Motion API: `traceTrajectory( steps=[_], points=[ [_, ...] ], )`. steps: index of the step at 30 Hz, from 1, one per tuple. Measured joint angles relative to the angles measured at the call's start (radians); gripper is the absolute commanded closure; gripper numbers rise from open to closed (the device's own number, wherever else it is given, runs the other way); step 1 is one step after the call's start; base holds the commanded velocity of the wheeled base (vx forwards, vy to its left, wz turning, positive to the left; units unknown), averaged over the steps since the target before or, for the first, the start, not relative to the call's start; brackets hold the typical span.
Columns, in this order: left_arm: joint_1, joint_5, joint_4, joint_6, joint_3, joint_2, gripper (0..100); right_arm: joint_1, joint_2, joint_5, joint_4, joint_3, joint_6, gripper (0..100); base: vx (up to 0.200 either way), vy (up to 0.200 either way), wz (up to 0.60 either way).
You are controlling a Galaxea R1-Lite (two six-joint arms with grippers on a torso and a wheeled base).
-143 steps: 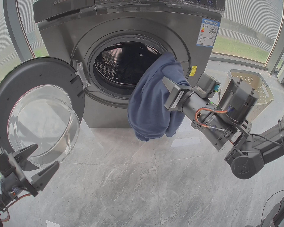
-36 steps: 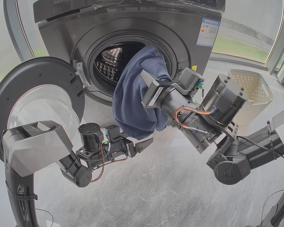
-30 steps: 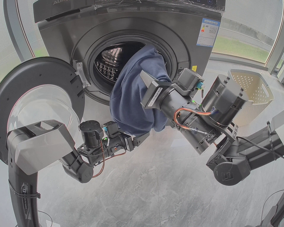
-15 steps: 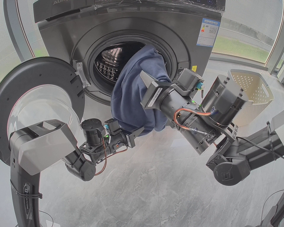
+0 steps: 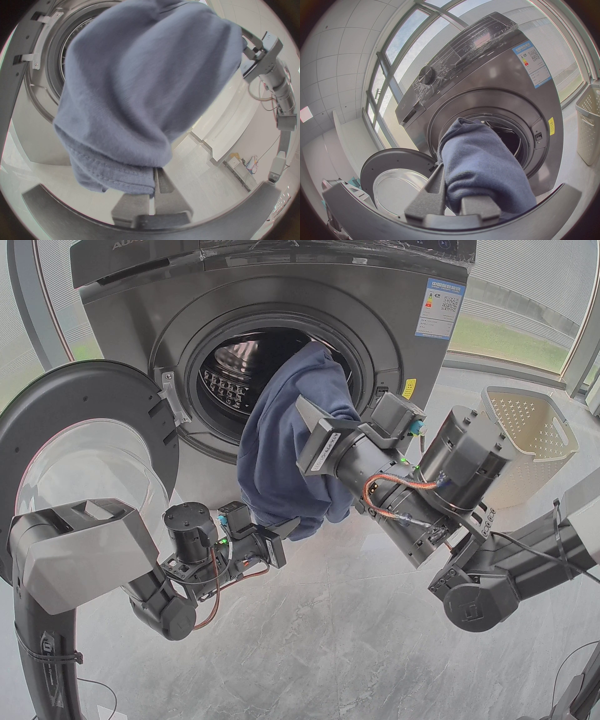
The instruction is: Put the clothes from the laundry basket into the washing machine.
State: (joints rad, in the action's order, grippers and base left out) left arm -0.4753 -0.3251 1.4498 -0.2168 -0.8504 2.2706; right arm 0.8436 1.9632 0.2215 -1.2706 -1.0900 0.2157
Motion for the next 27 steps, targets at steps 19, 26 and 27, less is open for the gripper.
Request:
traceTrajectory(
  steps=[19, 26, 27],
  points=[
    [-0.071, -0.004, 0.103, 0.003, 0.238, -0.23, 100, -0.012, 0.03, -0.031, -0.031, 0.098, 0.004, 0, 0.0, 0.0, 0.0],
    [-0.073, -0.004, 0.103, 0.001, 0.239, -0.249, 100, -0.012, 0.03, -0.033, -0.071, 0.162, 0.03, 0, 0.0, 0.0, 0.0],
    [-0.071, -0.004, 0.103, 0.001, 0.239, -0.252, 100, -0.014, 0.03, -0.034, -0.086, 0.171, 0.031, 0, 0.0, 0.0, 0.0]
  ],
)
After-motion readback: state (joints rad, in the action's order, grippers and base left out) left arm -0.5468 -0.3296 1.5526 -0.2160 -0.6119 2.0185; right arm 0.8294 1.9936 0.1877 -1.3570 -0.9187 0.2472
